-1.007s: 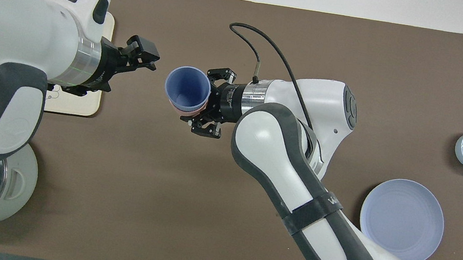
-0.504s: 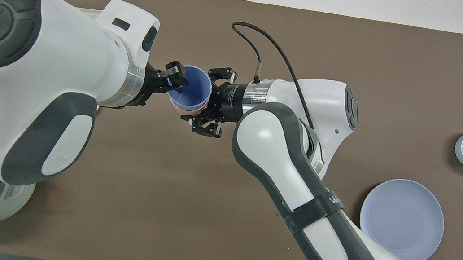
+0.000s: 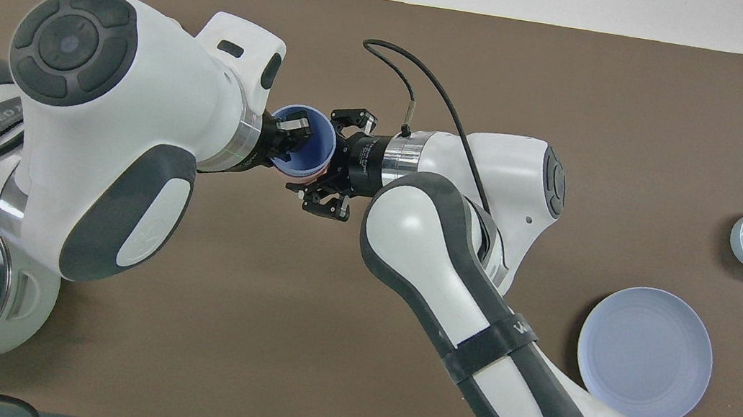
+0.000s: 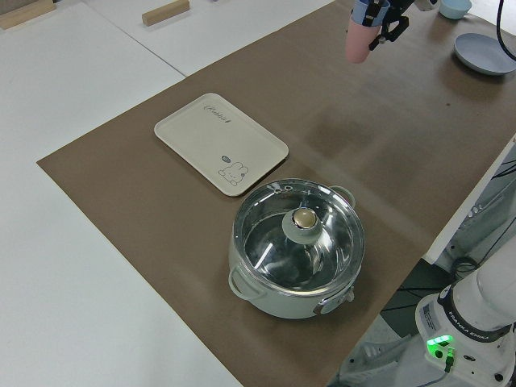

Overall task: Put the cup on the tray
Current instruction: 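Carry the blue cup to the tray while the right gripper withdraws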

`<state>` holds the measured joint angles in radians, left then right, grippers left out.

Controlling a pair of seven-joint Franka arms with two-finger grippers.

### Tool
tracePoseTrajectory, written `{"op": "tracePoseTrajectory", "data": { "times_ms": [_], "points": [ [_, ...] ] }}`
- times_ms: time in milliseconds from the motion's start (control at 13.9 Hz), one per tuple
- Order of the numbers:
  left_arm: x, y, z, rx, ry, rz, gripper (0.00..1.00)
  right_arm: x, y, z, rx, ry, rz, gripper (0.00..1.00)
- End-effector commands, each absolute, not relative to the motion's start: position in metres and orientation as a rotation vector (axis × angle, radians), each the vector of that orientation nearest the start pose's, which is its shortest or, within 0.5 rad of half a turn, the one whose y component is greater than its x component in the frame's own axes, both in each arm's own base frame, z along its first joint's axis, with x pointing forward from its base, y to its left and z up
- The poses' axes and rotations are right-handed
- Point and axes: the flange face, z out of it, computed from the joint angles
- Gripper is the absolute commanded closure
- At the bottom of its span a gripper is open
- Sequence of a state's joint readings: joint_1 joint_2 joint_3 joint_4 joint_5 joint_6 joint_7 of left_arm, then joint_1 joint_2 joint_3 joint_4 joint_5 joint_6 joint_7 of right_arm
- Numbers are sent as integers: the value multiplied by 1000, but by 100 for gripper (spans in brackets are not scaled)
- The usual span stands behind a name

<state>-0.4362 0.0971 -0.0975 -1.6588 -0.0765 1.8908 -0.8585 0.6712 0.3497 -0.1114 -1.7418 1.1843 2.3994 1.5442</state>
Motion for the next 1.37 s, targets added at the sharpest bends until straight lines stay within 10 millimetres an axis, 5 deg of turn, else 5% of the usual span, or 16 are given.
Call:
{"op": "tracePoseTrajectory", "data": {
  "times_ms": [0,504,719,791,935,1079,1295],
  "points": [
    [518,-310,568,-3239,-593,-80,100,560,373,417,-1465,1823,803,100],
    [511,-300,626,-3239,-599,-53,100,561,365,412,-1465,1832,798,100],
    [525,-264,637,-3220,-699,-70,100,572,345,411,-1474,1815,783,100],
    [533,-247,646,-3226,-745,-113,100,578,330,407,-1489,1805,798,100],
    [559,-180,638,-3198,-860,-165,100,598,277,407,-1510,1764,838,100],
    [578,-116,609,-3205,-831,-158,100,611,213,405,-1554,1696,875,100],
    [592,-63,550,-3199,-800,-174,100,619,121,401,-1657,1660,879,100]
  ]
}}
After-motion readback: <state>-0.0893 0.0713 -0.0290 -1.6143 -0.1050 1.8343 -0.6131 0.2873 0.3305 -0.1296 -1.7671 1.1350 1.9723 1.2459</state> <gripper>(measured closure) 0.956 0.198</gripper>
